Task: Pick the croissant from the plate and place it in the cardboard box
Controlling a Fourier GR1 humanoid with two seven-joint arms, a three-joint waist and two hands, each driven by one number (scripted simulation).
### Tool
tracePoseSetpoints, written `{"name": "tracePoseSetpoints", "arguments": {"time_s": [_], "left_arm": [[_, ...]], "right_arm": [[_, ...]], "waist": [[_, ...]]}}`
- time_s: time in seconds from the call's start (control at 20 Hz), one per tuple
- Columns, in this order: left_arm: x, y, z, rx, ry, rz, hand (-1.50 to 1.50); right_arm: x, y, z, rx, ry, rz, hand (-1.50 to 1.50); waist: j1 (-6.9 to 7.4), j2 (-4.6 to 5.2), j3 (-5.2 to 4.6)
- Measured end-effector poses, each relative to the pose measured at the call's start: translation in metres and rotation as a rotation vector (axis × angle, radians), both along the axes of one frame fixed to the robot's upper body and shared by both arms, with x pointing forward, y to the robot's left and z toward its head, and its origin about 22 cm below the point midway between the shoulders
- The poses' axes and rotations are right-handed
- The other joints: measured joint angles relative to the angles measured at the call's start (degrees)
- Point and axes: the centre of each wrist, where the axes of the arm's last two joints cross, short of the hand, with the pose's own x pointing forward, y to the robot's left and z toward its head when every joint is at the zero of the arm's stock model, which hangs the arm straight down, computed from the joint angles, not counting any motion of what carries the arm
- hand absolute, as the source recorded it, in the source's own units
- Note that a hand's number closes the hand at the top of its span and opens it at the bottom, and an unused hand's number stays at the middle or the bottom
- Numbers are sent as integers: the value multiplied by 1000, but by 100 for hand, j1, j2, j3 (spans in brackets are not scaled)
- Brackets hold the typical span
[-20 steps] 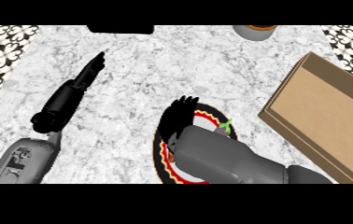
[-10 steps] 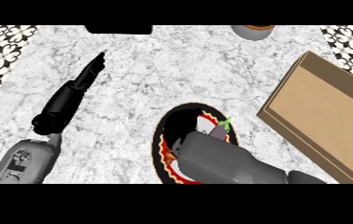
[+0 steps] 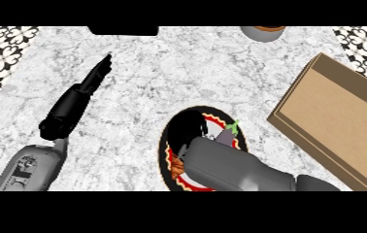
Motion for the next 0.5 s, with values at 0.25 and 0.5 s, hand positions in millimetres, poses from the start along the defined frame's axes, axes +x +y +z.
{"name": "tracePoseSetpoints", "arguments": {"time_s": [0.25, 0.5], "left_arm": [[-5, 10, 1, -4, 4, 17, 0], [-12, 13, -6, -8, 14, 42, 0]], "right_arm": [[-10, -12, 1, 169, -28, 129, 150], [-24, -42, 18, 520, -65, 311, 150]], "waist": [[-104, -18, 7], [-287, -55, 21]]}}
